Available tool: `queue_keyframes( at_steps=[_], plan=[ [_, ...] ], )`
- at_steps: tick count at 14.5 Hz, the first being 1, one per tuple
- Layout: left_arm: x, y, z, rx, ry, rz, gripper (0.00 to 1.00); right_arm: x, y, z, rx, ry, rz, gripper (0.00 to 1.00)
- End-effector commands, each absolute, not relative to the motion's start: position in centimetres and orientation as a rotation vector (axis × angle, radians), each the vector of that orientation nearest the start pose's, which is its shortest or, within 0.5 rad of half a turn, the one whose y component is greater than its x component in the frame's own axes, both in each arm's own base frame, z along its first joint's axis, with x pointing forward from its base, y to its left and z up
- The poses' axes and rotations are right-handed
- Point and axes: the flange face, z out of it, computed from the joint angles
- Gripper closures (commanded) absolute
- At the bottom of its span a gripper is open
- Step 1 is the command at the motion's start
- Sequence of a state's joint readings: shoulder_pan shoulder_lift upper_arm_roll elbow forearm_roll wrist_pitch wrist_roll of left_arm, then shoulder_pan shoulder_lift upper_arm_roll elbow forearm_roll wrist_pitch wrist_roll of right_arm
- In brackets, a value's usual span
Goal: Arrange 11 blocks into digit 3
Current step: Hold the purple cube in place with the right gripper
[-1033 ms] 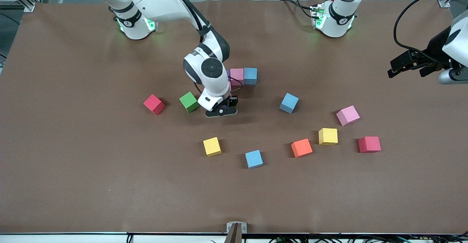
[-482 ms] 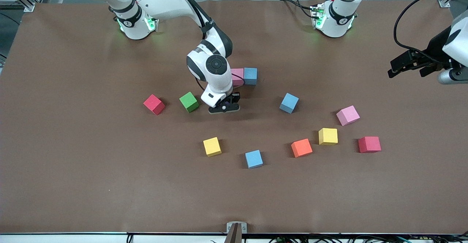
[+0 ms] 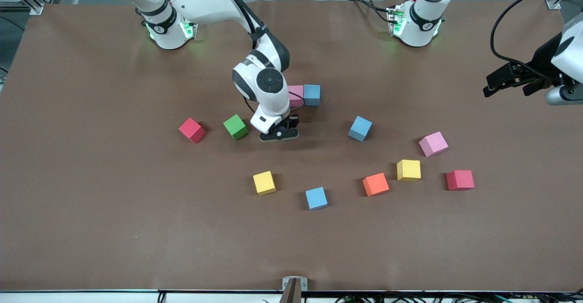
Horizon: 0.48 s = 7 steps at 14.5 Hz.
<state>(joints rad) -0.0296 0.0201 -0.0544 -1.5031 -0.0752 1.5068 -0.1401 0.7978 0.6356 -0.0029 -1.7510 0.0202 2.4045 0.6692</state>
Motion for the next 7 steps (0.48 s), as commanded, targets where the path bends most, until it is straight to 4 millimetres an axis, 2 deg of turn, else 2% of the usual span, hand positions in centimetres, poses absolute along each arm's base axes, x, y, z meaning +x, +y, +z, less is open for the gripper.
queue_keyframes(
  at_steps=[1, 7],
  plan=[
    [55.08, -5.34, 64.19, -3.225, -0.086, 0.035, 0.0, 45.35, 46.7, 19.51, -3.146, -0.139, 0.06, 1.0],
    [55.02, -5.49, 64.27, -3.224, -0.081, 0.032, 0.0, 45.8, 46.19, 19.45, -3.149, -0.124, 0.059, 1.0]
  ],
)
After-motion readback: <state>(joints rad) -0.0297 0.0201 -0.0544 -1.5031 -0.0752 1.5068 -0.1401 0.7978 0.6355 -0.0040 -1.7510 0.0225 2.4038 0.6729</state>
